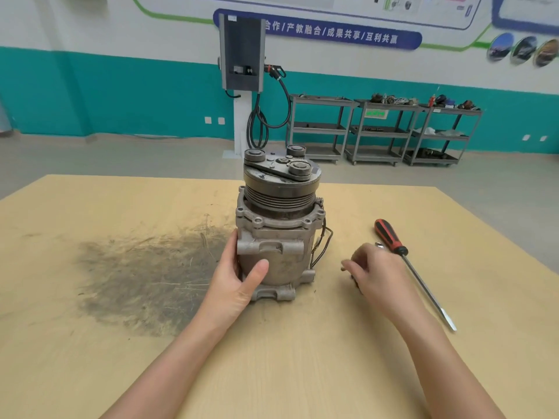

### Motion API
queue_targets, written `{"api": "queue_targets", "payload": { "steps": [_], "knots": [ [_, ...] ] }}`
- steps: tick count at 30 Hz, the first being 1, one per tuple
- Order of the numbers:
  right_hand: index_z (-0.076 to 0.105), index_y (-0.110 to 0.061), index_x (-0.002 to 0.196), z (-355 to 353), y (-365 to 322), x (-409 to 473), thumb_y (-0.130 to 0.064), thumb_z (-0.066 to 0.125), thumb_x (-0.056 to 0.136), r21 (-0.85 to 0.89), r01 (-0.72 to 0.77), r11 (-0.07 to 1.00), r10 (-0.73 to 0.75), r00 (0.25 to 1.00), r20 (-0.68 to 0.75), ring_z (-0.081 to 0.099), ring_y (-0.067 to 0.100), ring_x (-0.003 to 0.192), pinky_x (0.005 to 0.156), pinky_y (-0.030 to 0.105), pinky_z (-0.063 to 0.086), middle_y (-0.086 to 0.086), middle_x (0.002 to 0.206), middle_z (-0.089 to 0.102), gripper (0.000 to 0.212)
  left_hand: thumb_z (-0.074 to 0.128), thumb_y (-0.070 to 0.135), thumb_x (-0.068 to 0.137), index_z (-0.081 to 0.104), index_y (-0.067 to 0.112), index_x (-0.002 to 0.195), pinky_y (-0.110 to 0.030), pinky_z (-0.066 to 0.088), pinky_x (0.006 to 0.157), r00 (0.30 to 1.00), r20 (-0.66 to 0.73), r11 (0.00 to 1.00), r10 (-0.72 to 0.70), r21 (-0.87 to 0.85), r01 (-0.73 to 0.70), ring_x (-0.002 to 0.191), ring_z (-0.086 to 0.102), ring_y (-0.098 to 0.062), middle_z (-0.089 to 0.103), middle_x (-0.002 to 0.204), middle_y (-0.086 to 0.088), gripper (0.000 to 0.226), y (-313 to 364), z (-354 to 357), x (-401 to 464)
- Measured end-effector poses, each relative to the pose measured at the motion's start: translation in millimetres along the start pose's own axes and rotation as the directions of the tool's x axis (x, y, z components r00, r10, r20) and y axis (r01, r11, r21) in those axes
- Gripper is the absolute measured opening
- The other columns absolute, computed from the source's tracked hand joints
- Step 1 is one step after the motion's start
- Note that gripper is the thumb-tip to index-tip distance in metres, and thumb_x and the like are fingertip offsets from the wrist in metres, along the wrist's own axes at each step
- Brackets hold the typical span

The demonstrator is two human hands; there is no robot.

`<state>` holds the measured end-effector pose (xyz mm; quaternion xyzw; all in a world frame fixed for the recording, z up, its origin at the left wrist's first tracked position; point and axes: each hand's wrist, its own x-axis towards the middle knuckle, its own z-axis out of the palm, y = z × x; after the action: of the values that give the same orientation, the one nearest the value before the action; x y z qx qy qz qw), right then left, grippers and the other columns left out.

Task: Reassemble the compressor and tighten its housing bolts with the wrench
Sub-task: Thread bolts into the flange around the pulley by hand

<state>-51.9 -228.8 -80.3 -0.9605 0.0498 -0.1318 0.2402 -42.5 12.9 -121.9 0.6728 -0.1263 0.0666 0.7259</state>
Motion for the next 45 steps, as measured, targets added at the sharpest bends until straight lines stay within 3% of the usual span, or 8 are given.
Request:
{"api": "queue_targets", "payload": {
  "steps": [3,6,11,15,21,34,41,45],
  "knots": [
    [0.064,-0.019,0.089,-10.2,-3.4,8.2,-0.018,0.066,0.092,0.474,0.034,0.88,0.007,0.996,-0.084,0.068,0.016,0.07,0.057,0.022,0.051,-0.004,0.077,0.072,0.004,0.077,0.079,0.054,0.032,0.01,0.152,-0.029,0.038,0.114,1.0,-0.023,1.0,-0.006,0.009,0.006,0.136,0.047,-0.005,0.05,0.148,0.001,0.128,-2.4,0.6,0.6],
    [0.067,-0.024,0.089,-11.8,-3.0,13.7,-0.011,0.067,0.091,0.602,0.05,0.797,-0.049,0.999,-0.018,0.068,0.012,0.069,0.058,0.018,0.049,-0.005,0.076,0.073,0.013,0.077,0.08,0.053,0.031,0.011,0.153,-0.04,0.034,0.119,0.999,-0.035,1.0,0.004,0.007,-0.004,0.138,0.045,-0.007,0.049,0.149,0.002,0.13,-2.7,1.3,1.3],
    [0.064,-0.029,0.088,3.4,16.2,18.7,-0.014,0.069,0.089,0.225,0.101,0.969,-0.095,0.995,-0.037,0.063,0.007,0.072,0.062,0.01,0.044,-0.01,0.083,0.067,0.016,0.077,0.08,0.053,0.031,0.012,0.153,-0.037,0.034,0.118,0.999,-0.051,1.0,0.008,0.001,-0.008,0.137,0.045,-0.004,0.05,0.149,0.005,0.129,-4.2,2.9,2.6],
    [0.064,-0.029,0.095,11.0,32.5,23.8,-0.014,0.065,0.091,0.017,0.118,0.993,-0.117,0.993,-0.015,0.058,0.01,0.077,0.071,0.026,0.045,-0.008,0.088,0.064,0.016,0.076,0.082,0.05,0.033,0.013,0.152,-0.027,0.038,0.114,0.999,-0.048,1.0,0.013,0.002,-0.013,0.133,0.048,-0.001,0.052,0.146,0.007,0.13,-6.1,2.5,3.0],
    [0.06,-0.035,0.088,10.3,47.1,42.4,-0.008,0.065,0.09,0.017,0.14,0.99,-0.14,0.99,0.006,0.048,0.012,0.086,0.084,0.037,0.04,-0.027,0.083,0.054,0.027,0.076,0.081,0.052,0.037,0.015,0.149,-0.011,0.043,0.1,0.998,-0.055,1.0,0.029,-0.004,-0.029,0.129,0.051,0.003,0.057,0.14,0.01,0.124,-6.6,4.0,3.7],
    [0.072,-0.024,0.094,3.6,60.6,57.8,-0.013,0.063,0.093,-0.083,0.244,0.966,-0.235,0.966,0.103,0.049,0.024,0.121,0.1,0.046,0.039,-0.002,0.122,0.063,0.014,0.075,0.082,0.054,0.027,0.016,0.155,-0.028,0.037,0.115,0.998,-0.056,0.999,0.02,0.041,-0.017,0.137,0.044,-0.002,0.048,0.15,0.004,0.13,-9.0,2.4,3.4],
    [0.071,-0.022,0.104,7.5,42.6,56.0,-0.028,0.065,0.093,-0.329,0.257,0.909,-0.226,0.966,0.129,0.044,0.025,0.125,0.089,0.04,0.038,0.0,0.127,0.059,0.014,0.069,0.059,0.07,0.038,0.009,0.147,-0.011,0.044,0.097,0.997,-0.071,0.996,0.007,0.091,-0.001,0.125,0.054,0.002,0.057,0.139,0.005,0.097,-2.6,5.6,0.3],
    [0.071,-0.018,0.104,10.6,36.9,55.3,-0.02,0.065,0.093,-0.41,0.258,0.875,-0.22,0.966,0.139,0.045,0.029,0.12,0.084,0.044,0.041,0.004,0.123,0.06,0.013,0.068,0.059,0.071,0.038,0.01,0.148,-0.026,0.043,0.11,0.996,-0.089,0.993,0.011,0.116,-0.001,0.131,0.05,-0.006,0.054,0.143,0.001,0.096,0.2,8.0,-0.8]
  ]
}}
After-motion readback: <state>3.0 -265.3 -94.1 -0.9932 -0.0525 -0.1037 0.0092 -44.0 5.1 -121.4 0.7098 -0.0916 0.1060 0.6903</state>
